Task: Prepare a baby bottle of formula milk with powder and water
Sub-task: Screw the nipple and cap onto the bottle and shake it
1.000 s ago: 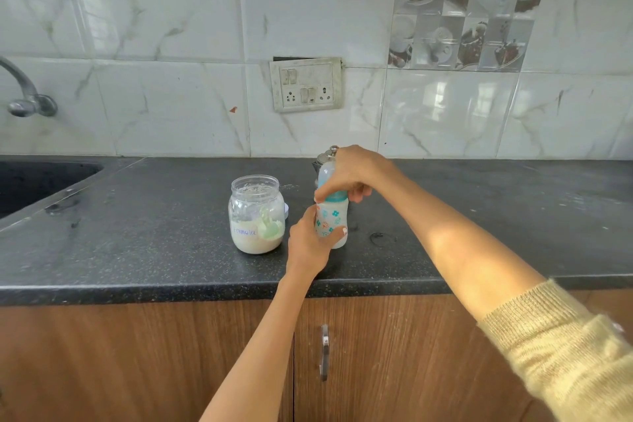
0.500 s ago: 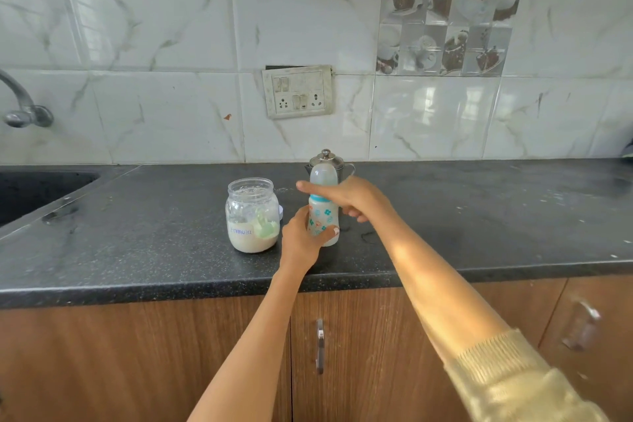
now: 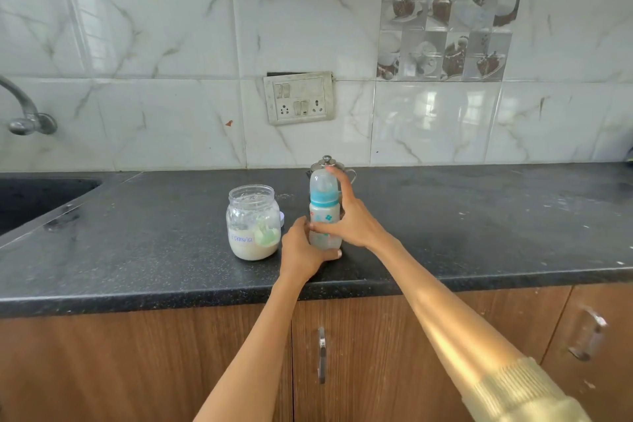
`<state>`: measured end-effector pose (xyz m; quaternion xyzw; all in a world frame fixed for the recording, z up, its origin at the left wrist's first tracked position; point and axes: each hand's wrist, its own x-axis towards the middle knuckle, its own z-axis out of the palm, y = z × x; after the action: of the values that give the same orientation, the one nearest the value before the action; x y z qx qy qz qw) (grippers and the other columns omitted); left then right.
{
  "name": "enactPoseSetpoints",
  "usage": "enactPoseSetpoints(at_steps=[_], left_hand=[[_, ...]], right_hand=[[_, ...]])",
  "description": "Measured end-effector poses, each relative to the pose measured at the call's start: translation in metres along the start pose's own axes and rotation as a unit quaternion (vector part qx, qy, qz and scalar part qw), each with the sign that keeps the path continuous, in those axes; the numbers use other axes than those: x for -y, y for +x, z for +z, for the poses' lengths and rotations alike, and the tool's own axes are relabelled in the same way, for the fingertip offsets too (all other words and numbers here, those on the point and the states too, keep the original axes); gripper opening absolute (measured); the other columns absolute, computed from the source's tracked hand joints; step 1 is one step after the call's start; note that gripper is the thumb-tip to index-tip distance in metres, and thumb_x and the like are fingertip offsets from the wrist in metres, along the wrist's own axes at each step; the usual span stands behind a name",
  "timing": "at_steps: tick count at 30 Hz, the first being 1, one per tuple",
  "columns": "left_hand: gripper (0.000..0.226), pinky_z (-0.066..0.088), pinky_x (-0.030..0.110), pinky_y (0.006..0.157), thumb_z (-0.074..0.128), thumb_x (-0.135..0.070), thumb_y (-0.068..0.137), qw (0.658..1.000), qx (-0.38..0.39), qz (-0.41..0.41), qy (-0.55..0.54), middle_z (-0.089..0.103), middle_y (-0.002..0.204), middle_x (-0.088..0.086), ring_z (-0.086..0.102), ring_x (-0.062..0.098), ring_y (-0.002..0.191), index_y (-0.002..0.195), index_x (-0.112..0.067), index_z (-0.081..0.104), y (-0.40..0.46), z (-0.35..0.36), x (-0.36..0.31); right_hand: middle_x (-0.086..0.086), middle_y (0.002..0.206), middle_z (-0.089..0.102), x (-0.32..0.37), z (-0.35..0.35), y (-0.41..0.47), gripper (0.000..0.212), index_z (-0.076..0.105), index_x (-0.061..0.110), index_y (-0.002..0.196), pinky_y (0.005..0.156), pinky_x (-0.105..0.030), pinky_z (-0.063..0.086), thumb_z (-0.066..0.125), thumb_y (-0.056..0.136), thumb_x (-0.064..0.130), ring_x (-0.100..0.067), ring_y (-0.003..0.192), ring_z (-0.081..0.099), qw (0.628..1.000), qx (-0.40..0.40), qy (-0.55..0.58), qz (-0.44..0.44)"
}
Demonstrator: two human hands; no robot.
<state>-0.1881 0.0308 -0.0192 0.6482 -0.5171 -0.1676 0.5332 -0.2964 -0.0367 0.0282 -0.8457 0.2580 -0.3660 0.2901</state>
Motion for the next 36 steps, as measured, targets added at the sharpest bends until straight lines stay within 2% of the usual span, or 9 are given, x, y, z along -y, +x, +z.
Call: enactPoseSetpoints(at_steps=[4,8,11,15,18,21,24,27,36], left_hand=[[0.095,0.043,0.023,0.090,0.089,-0.025,0.055,1.000,-0.010,-0.015,-0.015,0.053,0.132,0.005,0.053,0.018,0.118,0.134,-0.007,0.040,-0.001,0.001,-0.001],[0.090,0.047,0.025,0.087,0.089,-0.031,0.053,1.000,-0.012,-0.010,-0.004,0.059,0.122,0.001,0.057,0.019,0.113,0.129,-0.009,0.045,-0.001,0.002,-0.001],[0.093,0.042,0.022,0.088,0.089,-0.030,0.055,1.000,-0.010,-0.015,-0.011,0.055,0.129,0.005,0.053,0.018,0.117,0.132,-0.007,0.043,0.000,0.002,-0.001],[0.081,0.040,0.019,0.082,0.088,-0.028,0.058,1.000,-0.001,-0.011,0.010,0.057,0.128,0.005,0.051,0.007,0.102,0.125,-0.011,0.047,-0.002,0.002,-0.001],[0.092,0.039,0.023,0.088,0.088,-0.028,0.058,1.000,-0.005,-0.015,0.011,0.051,0.136,0.008,0.051,0.018,0.119,0.134,-0.008,0.040,0.001,0.002,-0.001],[0.095,0.040,0.024,0.090,0.088,-0.027,0.057,1.000,-0.005,-0.019,0.024,0.050,0.136,0.010,0.050,0.021,0.122,0.135,-0.005,0.038,0.000,0.004,-0.001],[0.103,0.039,0.029,0.099,0.088,-0.027,0.058,1.000,-0.001,-0.024,0.013,0.045,0.142,0.012,0.045,0.021,0.128,0.141,-0.004,0.031,0.001,0.003,-0.001],[0.101,0.040,0.030,0.099,0.088,-0.028,0.058,0.999,-0.003,-0.023,0.027,0.046,0.140,0.012,0.046,0.022,0.127,0.139,-0.004,0.034,-0.001,0.004,-0.002],[0.098,0.040,0.030,0.099,0.088,-0.027,0.058,1.000,-0.005,-0.023,0.018,0.047,0.139,0.012,0.047,0.021,0.127,0.138,-0.005,0.036,0.000,0.003,-0.002]], right_hand=[[0.013,0.117,0.049,0.004,-0.012,0.015,0.099,0.012,0.040,0.132,0.085,-0.033,0.056,0.082,0.069,0.012,-0.008,0.099,0.063,0.983,-0.145,0.097,-0.055],[0.002,0.124,0.040,0.008,-0.014,0.016,0.097,0.013,0.038,0.127,0.084,-0.035,0.056,0.084,0.065,0.017,-0.019,0.101,0.061,0.998,-0.021,-0.020,-0.052],[0.002,0.112,0.050,0.002,-0.019,0.022,0.093,0.013,0.036,0.121,0.087,-0.032,0.055,0.083,0.066,0.009,-0.013,0.095,0.063,0.992,-0.112,0.036,-0.042],[-0.009,0.122,0.047,0.004,-0.023,0.022,0.097,0.012,0.041,0.122,0.088,-0.040,0.055,0.084,0.063,0.018,-0.020,0.100,0.063,0.999,-0.010,-0.028,-0.031],[-0.001,0.116,0.044,-0.002,-0.025,0.022,0.096,0.010,0.037,0.123,0.088,-0.034,0.055,0.082,0.066,0.009,-0.014,0.098,0.060,0.997,-0.070,0.017,-0.028],[-0.006,0.124,0.041,-0.003,-0.027,0.019,0.096,0.012,0.041,0.122,0.087,-0.034,0.056,0.084,0.063,0.017,-0.017,0.103,0.059,0.998,0.000,-0.044,-0.042],[0.000,0.116,0.042,-0.006,-0.033,0.023,0.094,0.012,0.035,0.122,0.084,-0.025,0.055,0.082,0.066,0.008,-0.009,0.097,0.059,0.997,-0.070,0.011,-0.033],[-0.004,0.119,0.044,-0.002,-0.033,0.022,0.096,0.013,0.039,0.124,0.087,-0.031,0.055,0.083,0.064,0.011,-0.017,0.105,0.059,0.999,-0.012,-0.025,-0.043],[0.002,0.116,0.046,0.001,-0.031,0.024,0.095,0.015,0.036,0.125,0.088,-0.031,0.055,0.081,0.066,0.002,-0.011,0.103,0.058,0.998,-0.048,0.033,-0.032]])
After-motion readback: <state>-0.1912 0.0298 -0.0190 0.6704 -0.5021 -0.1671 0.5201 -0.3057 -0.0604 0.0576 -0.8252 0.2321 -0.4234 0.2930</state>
